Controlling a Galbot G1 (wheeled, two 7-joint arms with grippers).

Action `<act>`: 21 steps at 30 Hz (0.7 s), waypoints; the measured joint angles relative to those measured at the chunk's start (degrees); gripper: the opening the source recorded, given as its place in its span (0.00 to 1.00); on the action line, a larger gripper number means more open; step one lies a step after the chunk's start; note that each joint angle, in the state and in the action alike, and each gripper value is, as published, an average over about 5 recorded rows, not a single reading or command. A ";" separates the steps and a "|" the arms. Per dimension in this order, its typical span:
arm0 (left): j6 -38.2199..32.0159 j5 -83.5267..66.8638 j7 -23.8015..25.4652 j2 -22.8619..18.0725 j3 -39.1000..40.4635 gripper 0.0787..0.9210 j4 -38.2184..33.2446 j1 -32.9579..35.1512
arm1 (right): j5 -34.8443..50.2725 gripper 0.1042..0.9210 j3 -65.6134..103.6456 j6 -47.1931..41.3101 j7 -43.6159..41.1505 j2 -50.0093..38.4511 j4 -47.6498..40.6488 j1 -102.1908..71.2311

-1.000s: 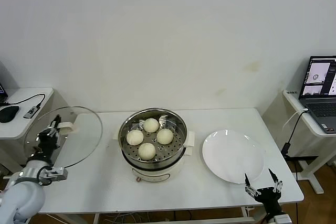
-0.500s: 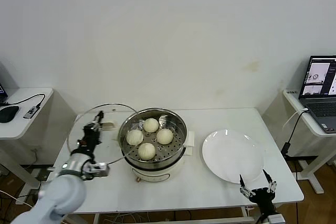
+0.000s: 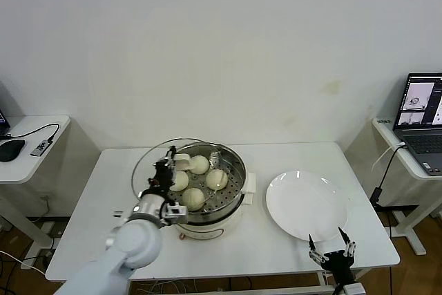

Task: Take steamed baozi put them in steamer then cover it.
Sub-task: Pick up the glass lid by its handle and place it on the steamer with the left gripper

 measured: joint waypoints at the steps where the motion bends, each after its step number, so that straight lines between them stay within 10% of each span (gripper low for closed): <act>1: 0.16 0.30 0.15 -0.58 0.72 0.08 0.50 -0.64 | -0.07 0.88 0.00 0.00 0.00 0.00 -0.11 0.00; 21: 0.79 4.46 0.57 -6.71 7.76 0.08 7.87 -6.05 | -0.83 0.88 -0.66 0.22 0.06 0.00 -0.48 -0.54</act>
